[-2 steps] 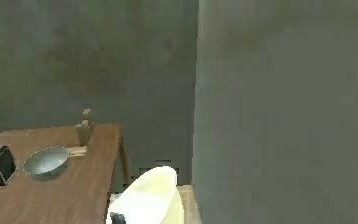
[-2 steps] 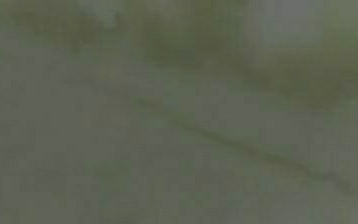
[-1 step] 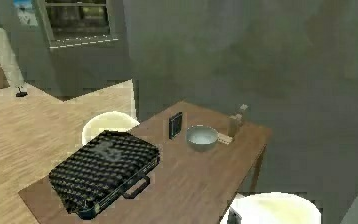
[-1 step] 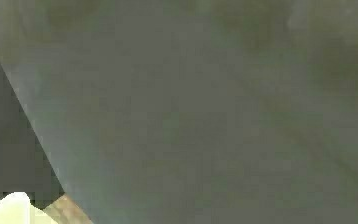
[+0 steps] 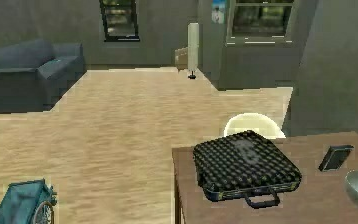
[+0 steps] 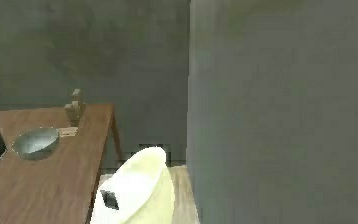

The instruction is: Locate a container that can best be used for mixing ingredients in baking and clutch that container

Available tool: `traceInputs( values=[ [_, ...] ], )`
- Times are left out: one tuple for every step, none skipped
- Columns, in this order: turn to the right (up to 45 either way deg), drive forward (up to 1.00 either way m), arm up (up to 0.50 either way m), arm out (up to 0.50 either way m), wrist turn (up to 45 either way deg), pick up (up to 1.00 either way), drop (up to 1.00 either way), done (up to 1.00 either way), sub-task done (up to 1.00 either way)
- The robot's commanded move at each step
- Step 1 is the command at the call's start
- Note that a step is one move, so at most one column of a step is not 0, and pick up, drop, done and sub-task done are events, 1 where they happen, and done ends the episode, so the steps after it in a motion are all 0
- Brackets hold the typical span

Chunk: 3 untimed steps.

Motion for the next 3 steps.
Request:
traceInputs(
  values=[
    [-33.0, 0.00, 0.00, 0.00, 0.0, 0.00, 0.00, 0.00, 0.00],
    [45.0, 0.00, 0.00, 0.00, 0.0, 0.00, 0.00, 0.00, 0.00],
    [45.0, 0.00, 0.00, 0.00, 0.0, 0.00, 0.00, 0.00, 0.00]
  ],
)
